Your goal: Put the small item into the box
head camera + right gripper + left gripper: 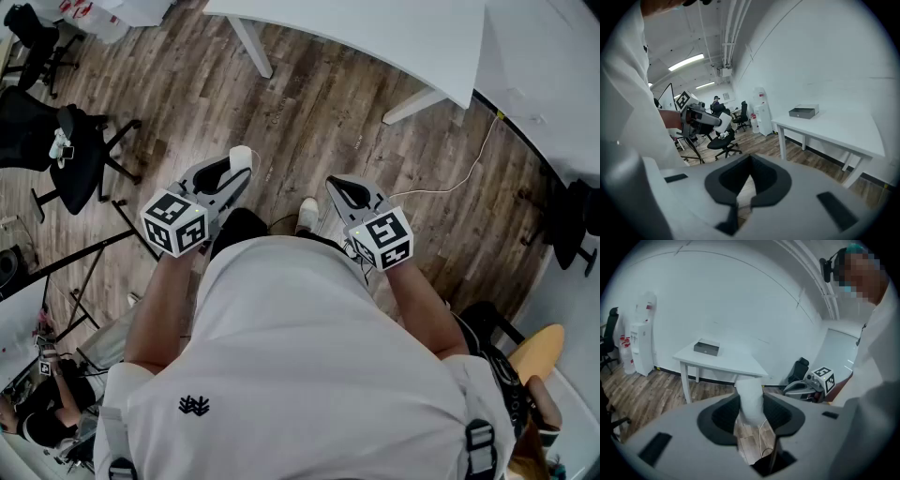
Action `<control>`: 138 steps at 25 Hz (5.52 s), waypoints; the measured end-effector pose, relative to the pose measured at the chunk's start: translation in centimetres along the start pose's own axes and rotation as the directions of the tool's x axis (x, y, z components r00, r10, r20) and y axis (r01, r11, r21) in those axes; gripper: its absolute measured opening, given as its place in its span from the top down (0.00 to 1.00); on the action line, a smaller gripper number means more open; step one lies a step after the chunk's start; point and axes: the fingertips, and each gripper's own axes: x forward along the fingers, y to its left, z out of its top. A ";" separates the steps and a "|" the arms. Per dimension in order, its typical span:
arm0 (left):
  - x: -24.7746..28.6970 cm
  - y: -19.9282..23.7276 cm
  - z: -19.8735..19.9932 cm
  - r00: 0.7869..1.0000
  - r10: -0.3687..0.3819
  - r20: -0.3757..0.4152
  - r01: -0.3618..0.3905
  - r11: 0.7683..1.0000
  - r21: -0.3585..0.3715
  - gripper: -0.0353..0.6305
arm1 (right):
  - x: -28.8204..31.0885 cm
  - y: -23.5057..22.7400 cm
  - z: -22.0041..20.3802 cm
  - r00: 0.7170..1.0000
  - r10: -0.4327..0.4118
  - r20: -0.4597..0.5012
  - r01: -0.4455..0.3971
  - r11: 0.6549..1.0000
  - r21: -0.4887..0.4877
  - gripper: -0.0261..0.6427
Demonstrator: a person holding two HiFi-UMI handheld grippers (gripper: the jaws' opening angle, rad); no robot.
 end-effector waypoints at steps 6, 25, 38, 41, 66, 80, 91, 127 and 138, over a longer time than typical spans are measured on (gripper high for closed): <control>0.2 -0.1 -1.0 0.999 -0.032 -0.008 0.032 0.999 -0.036 0.70 | 0.4 0.7 0.2 1.000 0.002 -0.015 -0.002 1.000 -0.006 0.95; 7.5 13.8 10.9 0.959 -0.282 0.009 0.282 0.959 0.006 0.70 | 12.3 -7.3 12.1 0.976 -0.215 -0.015 0.216 0.976 0.012 0.94; 12.8 21.2 15.6 0.946 -0.324 -0.027 0.323 0.946 -0.026 0.70 | 17.8 -12.0 16.9 0.968 -0.247 -0.037 0.249 0.967 0.054 0.95; 15.2 22.0 17.2 0.948 -0.315 -0.038 0.315 0.949 -0.012 0.70 | 18.5 -14.5 17.4 0.972 -0.234 -0.028 0.235 0.970 0.058 0.95; 38.3 37.5 30.4 0.970 0.011 -0.243 -0.004 1.000 0.030 0.70 | 19.0 -37.3 23.0 0.982 -0.183 0.042 0.172 0.967 0.189 0.95; 44.2 44.9 26.7 0.842 0.150 -0.519 -0.127 0.989 0.081 0.70 | 19.2 -39.7 23.1 0.963 -0.260 0.065 0.234 0.935 0.267 0.95; 44.8 45.6 24.7 0.762 0.202 -0.616 -0.169 0.979 0.111 0.69 | 18.6 -41.0 22.7 0.958 -0.276 0.072 0.246 0.928 0.280 0.95; 39.7 42.6 28.9 0.922 0.221 -0.319 -0.226 0.974 0.020 0.58 | 18.4 -39.0 20.3 0.990 -0.134 0.043 0.120 0.962 0.245 0.95; 33.9 38.2 29.1 0.990 0.021 -0.140 -0.022 1.000 -0.005 0.82 | 21.5 -35.6 21.7 0.998 -0.066 0.020 0.061 0.981 0.186 0.95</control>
